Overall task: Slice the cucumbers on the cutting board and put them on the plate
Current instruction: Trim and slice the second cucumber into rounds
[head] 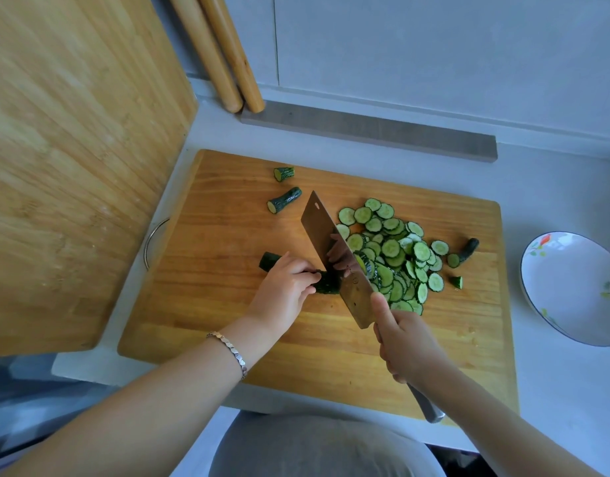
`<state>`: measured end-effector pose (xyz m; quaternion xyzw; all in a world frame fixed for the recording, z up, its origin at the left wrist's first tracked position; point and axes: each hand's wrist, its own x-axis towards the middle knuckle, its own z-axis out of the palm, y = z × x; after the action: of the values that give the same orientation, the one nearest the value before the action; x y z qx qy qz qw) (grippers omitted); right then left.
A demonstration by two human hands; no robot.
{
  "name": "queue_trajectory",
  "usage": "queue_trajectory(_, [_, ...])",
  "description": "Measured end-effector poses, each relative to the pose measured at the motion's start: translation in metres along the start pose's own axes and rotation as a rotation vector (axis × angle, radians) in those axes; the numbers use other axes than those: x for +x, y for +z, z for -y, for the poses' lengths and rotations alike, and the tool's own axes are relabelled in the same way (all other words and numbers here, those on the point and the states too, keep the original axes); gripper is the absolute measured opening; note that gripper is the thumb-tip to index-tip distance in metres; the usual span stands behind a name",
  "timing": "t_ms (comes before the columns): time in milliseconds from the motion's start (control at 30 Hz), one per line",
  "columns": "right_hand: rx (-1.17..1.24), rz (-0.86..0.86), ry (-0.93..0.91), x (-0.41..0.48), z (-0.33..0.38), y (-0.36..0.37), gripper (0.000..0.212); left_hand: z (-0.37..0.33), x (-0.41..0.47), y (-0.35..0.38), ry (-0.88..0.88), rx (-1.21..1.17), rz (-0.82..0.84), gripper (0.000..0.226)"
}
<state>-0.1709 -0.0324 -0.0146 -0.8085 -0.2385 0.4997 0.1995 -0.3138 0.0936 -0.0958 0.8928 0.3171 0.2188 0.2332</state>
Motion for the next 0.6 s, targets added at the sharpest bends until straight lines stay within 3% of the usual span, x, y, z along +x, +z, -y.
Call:
queue_trajectory(233, [-0.008,-0.003,-0.002,0.020,-0.005,0.022,0.053,0.002,-0.002,-0.001,0.013,0.010,0.008,0.030])
queue_trajectory(400, [0.220,0.020,0.069,0.019,-0.005,0.014,0.054,0.005,-0.006,-0.007,0.003,0.151,-0.007,0.036])
queue_trajectory(600, [0.281,0.031,0.074,0.004,0.000,-0.011,0.055,0.000,-0.005,0.001,-0.039,0.095,-0.027,0.035])
